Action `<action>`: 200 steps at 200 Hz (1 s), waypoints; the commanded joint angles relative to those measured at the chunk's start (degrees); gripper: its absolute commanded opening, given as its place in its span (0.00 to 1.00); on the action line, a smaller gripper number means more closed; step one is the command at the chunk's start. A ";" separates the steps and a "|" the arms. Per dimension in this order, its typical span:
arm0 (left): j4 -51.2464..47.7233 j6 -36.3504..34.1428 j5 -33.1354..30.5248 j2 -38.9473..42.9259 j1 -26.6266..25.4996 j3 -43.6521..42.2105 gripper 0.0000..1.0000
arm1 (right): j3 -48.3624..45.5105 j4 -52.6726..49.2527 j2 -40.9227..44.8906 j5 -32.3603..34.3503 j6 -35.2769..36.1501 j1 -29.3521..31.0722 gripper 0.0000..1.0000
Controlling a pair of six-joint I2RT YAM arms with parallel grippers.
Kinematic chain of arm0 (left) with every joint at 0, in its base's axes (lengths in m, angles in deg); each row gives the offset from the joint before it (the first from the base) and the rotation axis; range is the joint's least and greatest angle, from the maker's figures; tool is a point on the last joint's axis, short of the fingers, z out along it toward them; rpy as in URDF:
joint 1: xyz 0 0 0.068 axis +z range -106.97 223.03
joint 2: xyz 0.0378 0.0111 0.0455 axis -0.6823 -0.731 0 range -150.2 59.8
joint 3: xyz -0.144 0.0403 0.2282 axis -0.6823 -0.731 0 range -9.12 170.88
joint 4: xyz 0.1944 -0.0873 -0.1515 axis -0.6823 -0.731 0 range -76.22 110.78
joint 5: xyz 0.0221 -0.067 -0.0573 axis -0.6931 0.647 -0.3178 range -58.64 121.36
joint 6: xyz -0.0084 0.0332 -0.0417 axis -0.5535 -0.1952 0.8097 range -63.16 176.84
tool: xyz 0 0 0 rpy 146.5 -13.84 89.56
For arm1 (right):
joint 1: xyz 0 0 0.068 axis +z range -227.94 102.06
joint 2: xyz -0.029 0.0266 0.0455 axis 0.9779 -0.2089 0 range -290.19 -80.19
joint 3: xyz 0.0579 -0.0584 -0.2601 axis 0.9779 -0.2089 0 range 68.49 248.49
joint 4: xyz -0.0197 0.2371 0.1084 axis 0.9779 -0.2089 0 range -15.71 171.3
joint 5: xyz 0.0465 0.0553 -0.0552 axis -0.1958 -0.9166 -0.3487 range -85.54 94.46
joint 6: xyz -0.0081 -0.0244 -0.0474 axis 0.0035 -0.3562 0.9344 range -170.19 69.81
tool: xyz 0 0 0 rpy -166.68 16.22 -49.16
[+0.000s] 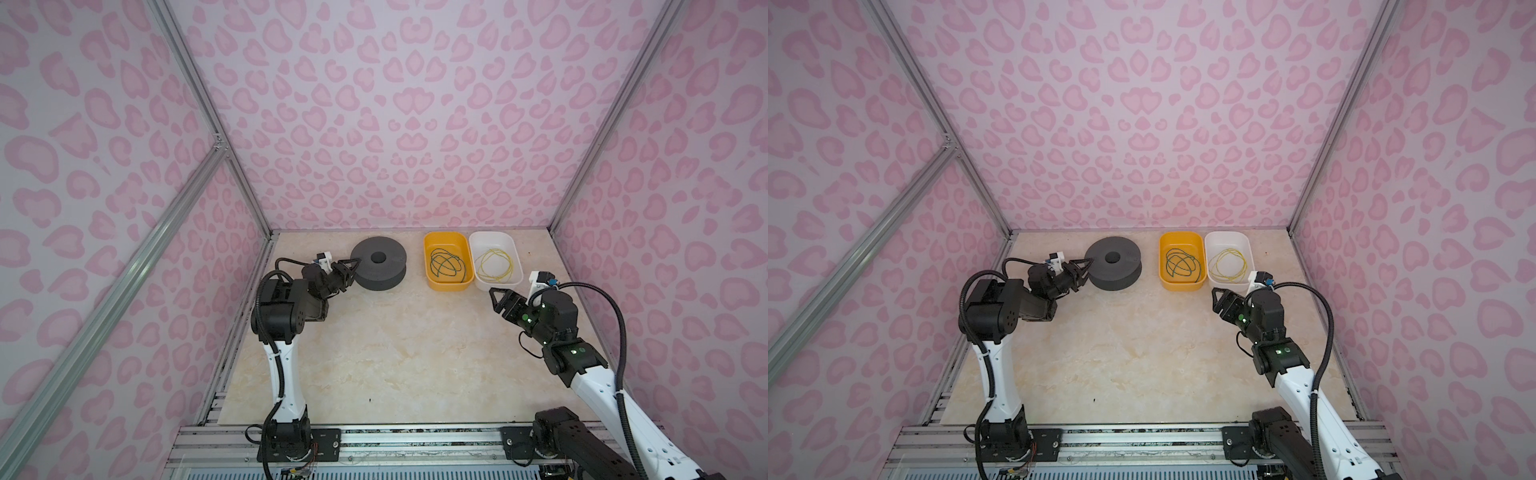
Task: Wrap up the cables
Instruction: 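Grasp the grey spool rim with the left gripper and drag it nearer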
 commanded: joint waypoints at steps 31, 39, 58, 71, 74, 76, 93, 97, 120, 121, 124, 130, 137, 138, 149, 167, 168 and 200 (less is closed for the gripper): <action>1.87 -0.86 0.80 -1.35 0.06 -0.71 0.10 | -0.33 0.13 0.61 -1.08 -0.57 0.00 0.78; 1.94 -1.07 0.80 -0.88 0.02 -1.26 0.07 | -0.45 0.04 0.91 -1.16 -0.57 -0.06 0.77; 2.89 -0.77 0.81 0.78 0.08 -3.24 0.04 | -0.45 -0.41 1.51 -1.16 -0.62 0.00 0.77; 3.58 -0.83 0.72 2.43 0.01 -5.02 0.04 | -0.37 -0.39 1.96 -1.32 -0.89 0.00 0.77; 3.75 -0.79 0.70 2.83 -0.05 -5.49 0.04 | -0.40 -0.34 2.07 -1.40 -0.92 0.00 0.77; 3.89 -0.71 0.76 3.24 -0.01 -5.92 0.04 | -0.43 -0.37 2.13 -1.48 -1.03 -0.02 0.77; 4.80 -0.80 0.72 6.23 -0.24 -9.44 0.04 | -0.34 -0.61 2.70 -1.86 -1.20 0.00 0.77; 4.81 -0.77 0.65 7.09 -0.47 -10.38 0.04 | -0.38 -0.69 2.84 -1.86 -1.25 -0.04 0.77; 6.59 -1.09 0.81 12.14 -1.63 -16.66 0.04 | -0.47 -0.96 3.56 -1.95 -1.56 -0.01 0.76; 6.82 -1.00 0.81 12.34 -1.74 -16.66 0.04 | -0.47 -0.96 3.56 -1.95 -1.56 -0.01 0.76; 7.40 -0.93 0.68 13.17 -1.90 -17.62 0.04 | -0.47 -1.07 3.73 -2.03 -1.58 0.00 0.76; 8.43 -0.76 0.68 14.68 -2.28 -19.87 0.04 | -0.47 -1.17 3.90 -2.12 -1.54 0.00 0.76; 8.71 -0.94 1.01 16.46 -2.65 -21.57 0.04 | -0.47 -1.21 4.12 -2.21 -1.59 0.01 0.76; 8.72 -0.92 1.04 16.83 -2.64 -21.86 0.04 | -0.47 -1.19 4.14 -2.21 -1.56 -0.04 0.76; 9.51 -0.90 1.16 19.77 -3.34 -25.28 0.04 | -0.39 -1.35 4.43 -2.32 -1.57 0.06 0.76; 9.86 -1.18 1.66 24.93 -4.19 -30.49 0.04 | -0.38 -1.52 4.86 -2.39 -1.58 0.04 0.76; 9.86 -1.22 1.67 25.24 -4.29 -30.71 0.04 | -0.34 -1.52 4.87 -2.43 -1.56 0.02 0.76; 7.22 -2.72 3.26 34.62 -6.30 -37.74 0.04 | -0.12 -1.29 4.93 -2.99 -1.94 0.09 0.76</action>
